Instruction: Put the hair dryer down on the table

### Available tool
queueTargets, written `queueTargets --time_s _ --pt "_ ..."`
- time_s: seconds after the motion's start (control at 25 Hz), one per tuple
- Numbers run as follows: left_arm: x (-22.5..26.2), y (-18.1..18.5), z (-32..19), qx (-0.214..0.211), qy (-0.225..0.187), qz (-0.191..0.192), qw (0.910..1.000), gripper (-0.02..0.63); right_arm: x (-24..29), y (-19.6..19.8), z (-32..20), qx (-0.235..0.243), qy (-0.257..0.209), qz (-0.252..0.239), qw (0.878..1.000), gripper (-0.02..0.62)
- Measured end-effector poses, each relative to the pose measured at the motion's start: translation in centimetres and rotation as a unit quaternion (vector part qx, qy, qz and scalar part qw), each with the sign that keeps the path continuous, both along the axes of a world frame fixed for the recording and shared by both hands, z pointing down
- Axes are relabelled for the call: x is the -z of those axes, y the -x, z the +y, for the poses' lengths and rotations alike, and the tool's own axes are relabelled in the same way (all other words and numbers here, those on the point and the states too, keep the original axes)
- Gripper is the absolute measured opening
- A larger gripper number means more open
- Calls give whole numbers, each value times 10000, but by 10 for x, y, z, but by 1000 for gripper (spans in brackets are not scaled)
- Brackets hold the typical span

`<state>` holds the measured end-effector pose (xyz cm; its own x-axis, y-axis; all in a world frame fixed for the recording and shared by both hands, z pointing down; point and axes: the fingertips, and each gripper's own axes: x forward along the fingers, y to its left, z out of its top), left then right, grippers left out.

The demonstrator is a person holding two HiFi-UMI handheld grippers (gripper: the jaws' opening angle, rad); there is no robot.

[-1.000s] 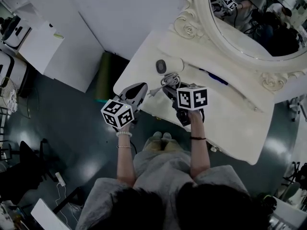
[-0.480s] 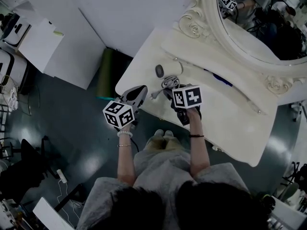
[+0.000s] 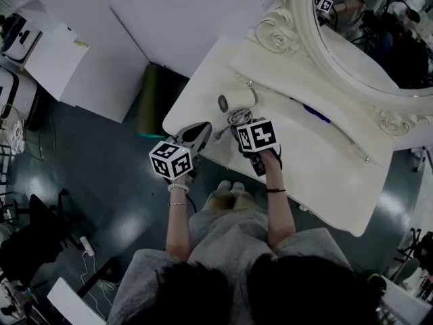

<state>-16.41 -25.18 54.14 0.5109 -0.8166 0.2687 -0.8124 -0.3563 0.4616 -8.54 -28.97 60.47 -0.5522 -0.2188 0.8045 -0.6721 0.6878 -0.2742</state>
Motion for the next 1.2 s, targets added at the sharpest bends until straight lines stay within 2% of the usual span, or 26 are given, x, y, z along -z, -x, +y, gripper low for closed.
queueTargets --time_s 0.68,1.2 --pt "-6 1 3 -20 100 13 9999 5 -14 3 1 122 -144 620 9979 189" --pt "-17 -1 6 -88 257 25 9996 5 -20 13 1 430 -487 1260 9899 190"
